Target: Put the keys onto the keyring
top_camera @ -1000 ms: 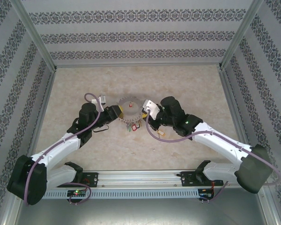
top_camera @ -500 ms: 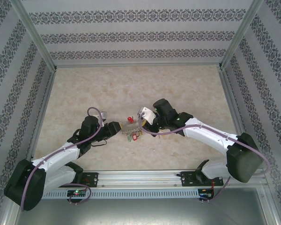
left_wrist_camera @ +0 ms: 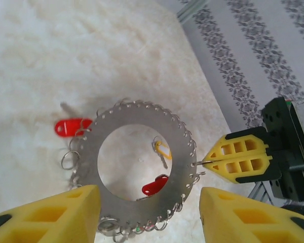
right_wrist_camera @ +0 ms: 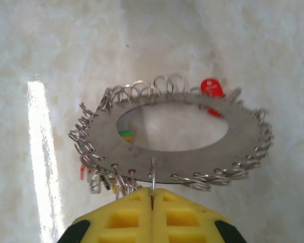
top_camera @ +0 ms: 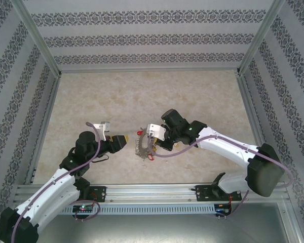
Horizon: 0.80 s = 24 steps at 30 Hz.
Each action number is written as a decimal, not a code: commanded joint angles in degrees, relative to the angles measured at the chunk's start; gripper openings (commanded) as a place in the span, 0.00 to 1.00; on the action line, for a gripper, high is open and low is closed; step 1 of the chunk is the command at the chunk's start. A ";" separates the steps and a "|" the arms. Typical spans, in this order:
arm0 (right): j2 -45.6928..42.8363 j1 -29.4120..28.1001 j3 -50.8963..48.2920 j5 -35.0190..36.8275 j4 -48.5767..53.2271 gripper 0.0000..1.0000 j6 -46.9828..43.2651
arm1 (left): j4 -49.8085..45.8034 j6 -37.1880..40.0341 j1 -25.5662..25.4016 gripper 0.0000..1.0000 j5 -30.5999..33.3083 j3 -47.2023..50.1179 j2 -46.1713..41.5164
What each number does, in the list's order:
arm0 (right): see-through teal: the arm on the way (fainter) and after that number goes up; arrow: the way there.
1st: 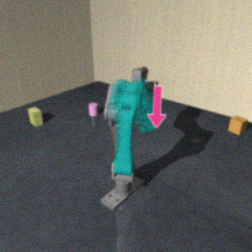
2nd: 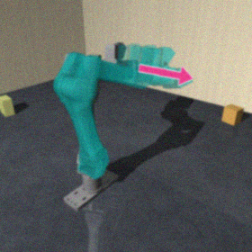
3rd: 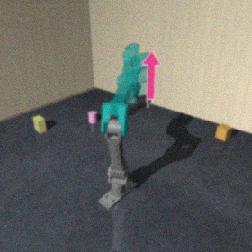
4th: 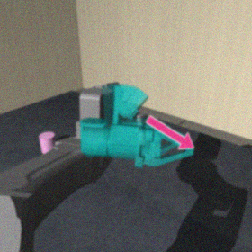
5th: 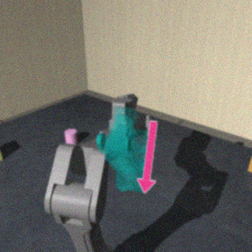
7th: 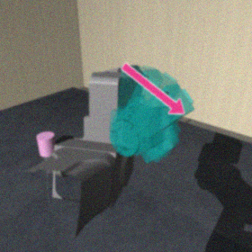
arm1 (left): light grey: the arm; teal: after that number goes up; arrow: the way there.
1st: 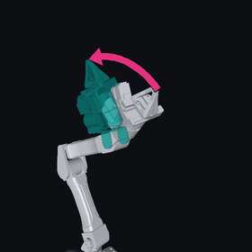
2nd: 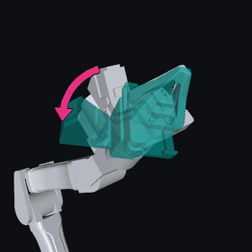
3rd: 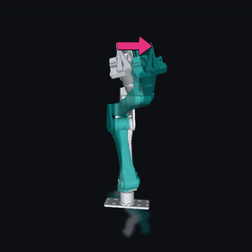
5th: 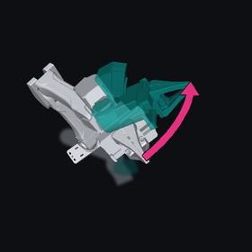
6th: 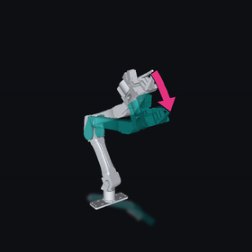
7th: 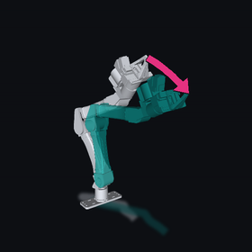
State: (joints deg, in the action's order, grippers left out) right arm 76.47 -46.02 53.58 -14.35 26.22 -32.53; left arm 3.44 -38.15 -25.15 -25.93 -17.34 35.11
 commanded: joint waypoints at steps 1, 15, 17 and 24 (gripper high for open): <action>-5.32 -2.42 -0.24 4.09 -4.09 0.00 -11.45 | 5.54 13.27 -0.80 0.50 -3.91 0.27 -2.51; -6.96 -1.72 5.47 -7.75 3.84 0.00 -14.82 | 6.93 56.96 -9.83 0.43 -14.21 -9.41 11.78; -6.36 -1.69 5.72 -7.74 4.37 0.00 -15.78 | 9.21 59.21 -11.01 0.42 -13.22 -10.03 15.44; -6.24 -0.75 4.15 -10.57 2.25 0.00 -15.76 | 10.75 64.87 -12.04 0.40 -14.05 -14.33 25.92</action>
State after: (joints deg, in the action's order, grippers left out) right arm 70.46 -47.55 56.93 -21.12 30.61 -47.16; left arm 10.96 20.99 -36.36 -38.46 -29.08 58.98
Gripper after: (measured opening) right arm 0.059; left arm 0.402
